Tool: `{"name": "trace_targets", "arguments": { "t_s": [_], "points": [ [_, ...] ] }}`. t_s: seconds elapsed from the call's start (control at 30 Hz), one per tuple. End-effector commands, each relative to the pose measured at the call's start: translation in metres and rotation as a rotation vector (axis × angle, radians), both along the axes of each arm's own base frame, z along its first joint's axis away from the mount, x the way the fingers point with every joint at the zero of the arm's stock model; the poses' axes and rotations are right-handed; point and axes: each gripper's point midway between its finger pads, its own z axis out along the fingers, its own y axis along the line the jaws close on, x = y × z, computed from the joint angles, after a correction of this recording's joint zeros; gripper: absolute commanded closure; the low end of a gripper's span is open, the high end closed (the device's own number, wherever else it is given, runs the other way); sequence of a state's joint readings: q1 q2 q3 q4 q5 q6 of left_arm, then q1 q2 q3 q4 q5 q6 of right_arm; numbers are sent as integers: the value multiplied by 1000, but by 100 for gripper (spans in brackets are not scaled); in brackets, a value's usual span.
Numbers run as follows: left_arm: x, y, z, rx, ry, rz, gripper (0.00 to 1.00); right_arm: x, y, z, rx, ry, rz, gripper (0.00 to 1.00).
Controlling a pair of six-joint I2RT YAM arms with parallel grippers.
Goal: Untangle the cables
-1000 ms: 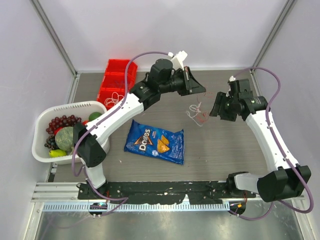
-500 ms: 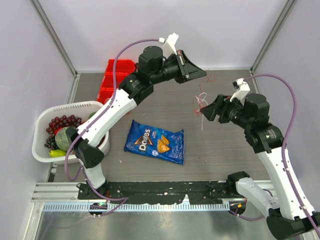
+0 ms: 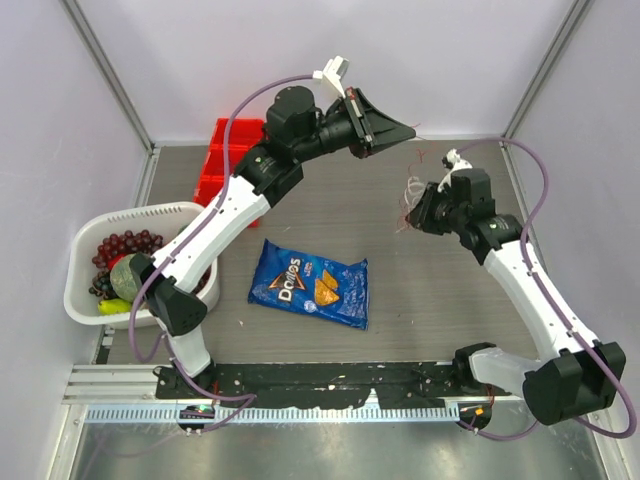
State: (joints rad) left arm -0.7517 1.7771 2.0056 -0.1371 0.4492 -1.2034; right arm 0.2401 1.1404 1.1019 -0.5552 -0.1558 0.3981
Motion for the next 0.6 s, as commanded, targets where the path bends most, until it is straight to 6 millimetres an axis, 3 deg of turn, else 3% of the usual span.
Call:
{"name": "trace_targets", "arguments": {
  "t_s": [0.0,0.17,0.3,0.37,0.47,0.57],
  "points": [
    [-20,27,61,-147,-91,-19,100,2,-13,-28,7,53,-108,78],
    [-20,34,68,-159,-97,-10,100,-1,-29,-53,1,105,-185,80],
    [-20,39,83,-188,-114,-8,100,-6,-56,-79,-41,193,-277,81],
    [-21,41,91,-202,-122,-8,100,-9,-75,-98,-52,272,-337,84],
    [-27,45,106,-227,-141,-14,100,-20,-109,-136,-44,425,-465,99],
    [-31,54,124,-247,-163,-12,100,-30,-125,-161,-57,524,-512,99]
  ]
}}
